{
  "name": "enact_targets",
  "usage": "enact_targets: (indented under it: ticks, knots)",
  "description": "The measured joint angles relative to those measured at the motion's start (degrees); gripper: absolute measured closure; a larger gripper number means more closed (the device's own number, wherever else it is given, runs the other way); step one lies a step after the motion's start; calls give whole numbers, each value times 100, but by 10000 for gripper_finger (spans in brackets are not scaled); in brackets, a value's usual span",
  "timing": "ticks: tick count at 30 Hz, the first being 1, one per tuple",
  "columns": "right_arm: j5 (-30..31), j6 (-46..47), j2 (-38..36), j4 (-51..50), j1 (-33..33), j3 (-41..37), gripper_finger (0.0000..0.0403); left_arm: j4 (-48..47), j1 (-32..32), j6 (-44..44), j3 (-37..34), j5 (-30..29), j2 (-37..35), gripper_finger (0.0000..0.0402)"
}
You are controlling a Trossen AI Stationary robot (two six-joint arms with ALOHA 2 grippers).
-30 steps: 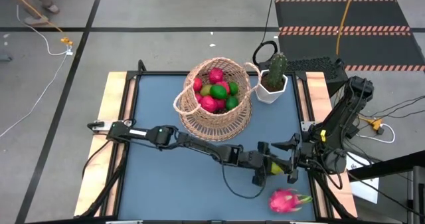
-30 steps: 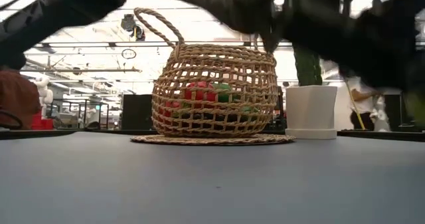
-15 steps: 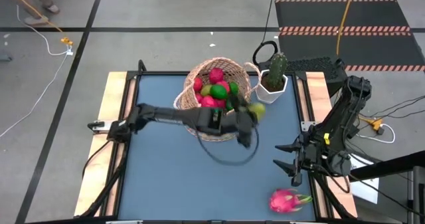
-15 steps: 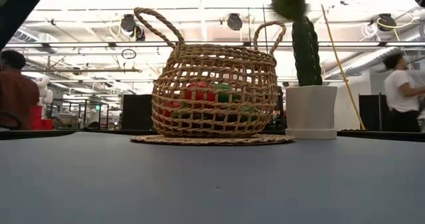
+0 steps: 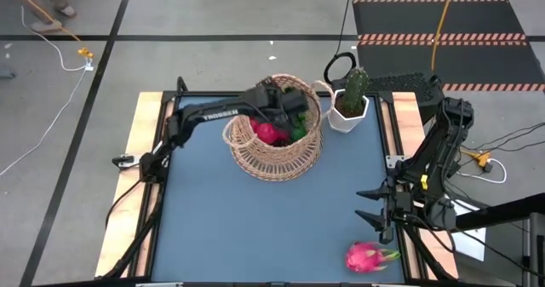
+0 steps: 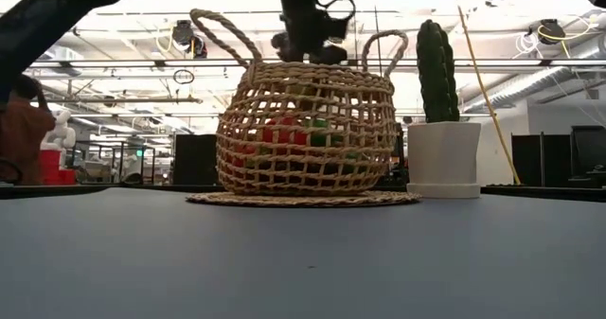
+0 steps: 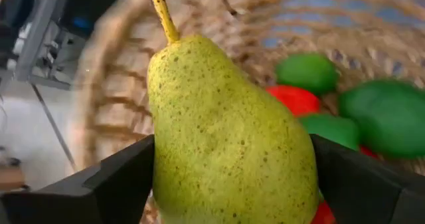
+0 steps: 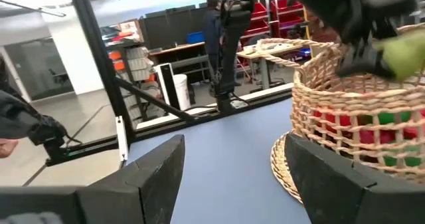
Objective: Build produce basket
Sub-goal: Put the green pear into the brown basket, then put the pink dragon fruit into the brown basket
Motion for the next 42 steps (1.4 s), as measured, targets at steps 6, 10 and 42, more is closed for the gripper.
enact_targets:
  ticks: [6, 10, 42]
  knots:
    - [19, -1, 0, 26, 177, 0, 149, 28, 167, 169, 9, 534, 44, 8]
    - [19, -15, 0, 48, 201, 0, 149, 36, 13, 407, 175, 554, -11, 10]
    - [19, 347, -2, 47, 195, 2, 149, 9763, -3662, 1277, -3343, 2522, 3, 9]
